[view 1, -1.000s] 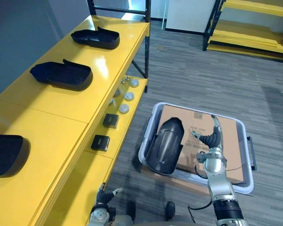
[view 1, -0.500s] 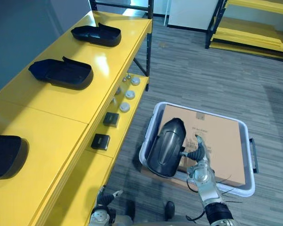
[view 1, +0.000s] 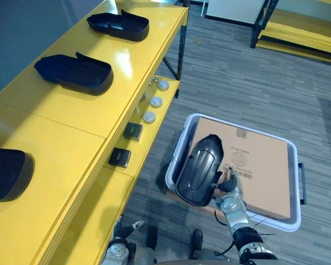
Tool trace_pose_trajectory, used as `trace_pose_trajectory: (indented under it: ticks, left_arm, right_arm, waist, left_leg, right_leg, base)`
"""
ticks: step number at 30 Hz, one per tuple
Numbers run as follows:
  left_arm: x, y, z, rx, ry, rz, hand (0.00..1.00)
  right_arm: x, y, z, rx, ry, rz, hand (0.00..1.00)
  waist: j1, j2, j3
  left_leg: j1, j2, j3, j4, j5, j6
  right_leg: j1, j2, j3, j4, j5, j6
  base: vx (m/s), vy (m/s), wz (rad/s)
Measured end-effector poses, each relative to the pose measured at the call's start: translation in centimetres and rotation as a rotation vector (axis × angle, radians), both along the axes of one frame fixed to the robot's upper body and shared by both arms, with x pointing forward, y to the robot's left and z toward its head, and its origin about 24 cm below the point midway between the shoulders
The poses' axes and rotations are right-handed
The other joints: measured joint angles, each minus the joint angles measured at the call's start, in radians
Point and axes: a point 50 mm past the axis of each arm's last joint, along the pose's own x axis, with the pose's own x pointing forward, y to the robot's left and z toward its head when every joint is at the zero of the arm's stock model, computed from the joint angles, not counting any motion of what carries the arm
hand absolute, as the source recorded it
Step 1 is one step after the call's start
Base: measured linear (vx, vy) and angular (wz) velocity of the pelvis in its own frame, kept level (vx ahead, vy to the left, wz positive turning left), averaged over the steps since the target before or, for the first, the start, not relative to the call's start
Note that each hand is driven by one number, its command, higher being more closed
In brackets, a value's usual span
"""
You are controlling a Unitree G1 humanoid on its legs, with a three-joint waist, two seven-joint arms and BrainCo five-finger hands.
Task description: Walk over and take plastic housings, then place them on the shelf
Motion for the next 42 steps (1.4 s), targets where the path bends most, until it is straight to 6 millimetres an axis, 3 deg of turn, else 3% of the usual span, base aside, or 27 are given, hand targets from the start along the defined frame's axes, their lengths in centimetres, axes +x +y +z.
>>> trace_pose_trajectory:
  ticks: [12, 25, 32, 35, 40, 42]
  left_arm:
    - [0.9, -0.3, 0.3, -0.002, -0.021, -0.016, 0.0]
    - [1.0, -0.5, 0.3, -0.004, -0.022, -0.027, 0.0]
    - [0.9, -0.4, 0.3, -0.004, -0.021, -0.024, 0.0]
    - [1.2, -0.5, 0.7, -0.006, -0.05, -0.024, 0.0]
    - [2.6, -0.7, 2.6, -0.012, -0.177, -0.029, 0.0]
    - [3.6, -1.2, 4.3, -0.014, -0.276, -0.035, 0.0]
  right_arm:
    - [1.9, -0.7, 1.5, -0.001, -0.049, -0.012, 1.0]
    - [1.4, -0.4, 1.5, 0.057, -0.071, 0.003, 1.0]
    - [0.7, -1.4, 3.6, 0.06, -0.201, -0.037, 1.0]
    - [0.1, -2.7, 4.7, 0.045, -0.272, -0.103, 1.0]
    - [-1.2, -4.7, 6.9, -0.006, -0.407, -0.21, 1.0]
    - [-1.5, -5.2, 8.0, -0.028, -0.469, -0.243, 1.0]
  waist:
    - [0.001, 0.001, 0.023]
    - [0.004, 0.001, 0.023]
    - [0.003, 0.001, 0.023]
    - [0.001, 0.002, 0.022]
    - [-0.002, 0.007, 0.018]
    - [-0.004, 0.017, 0.011]
  left_leg:
    - [0.0, 0.013, 0.007, -0.001, 0.0, -0.001]
    - [0.023, 0.015, 0.033, -0.001, -0.004, -0.003]
    - [0.031, 0.015, 0.048, -0.001, -0.007, -0.004]
    - [0.035, 0.015, 0.049, 0.0, -0.007, -0.003]
    - [0.036, 0.014, 0.048, 0.005, -0.007, -0.004]
    - [0.034, 0.014, 0.047, 0.018, -0.018, 0.0]
  right_leg:
    - [-0.001, 0.006, 0.003, 0.0, -0.004, -0.004]
    - [0.013, 0.005, 0.028, 0.0, -0.005, -0.002]
    - [0.015, 0.005, 0.044, 0.0, -0.005, -0.002]
    - [0.016, 0.005, 0.047, 0.005, -0.005, -0.001]
    - [0.017, 0.004, 0.047, 0.008, -0.006, -0.001]
    - [0.018, 0.003, 0.049, 0.012, -0.008, -0.003]
  base:
    - [0.0, 0.0, 0.0]
    - [-0.01, 0.001, -0.03]
    - [-0.02, 0.002, -0.06]
    - [-0.01, 0.0, -0.01]
    - [-0.03, -0.001, 0.0]
    - [-0.04, -0.001, -0.02]
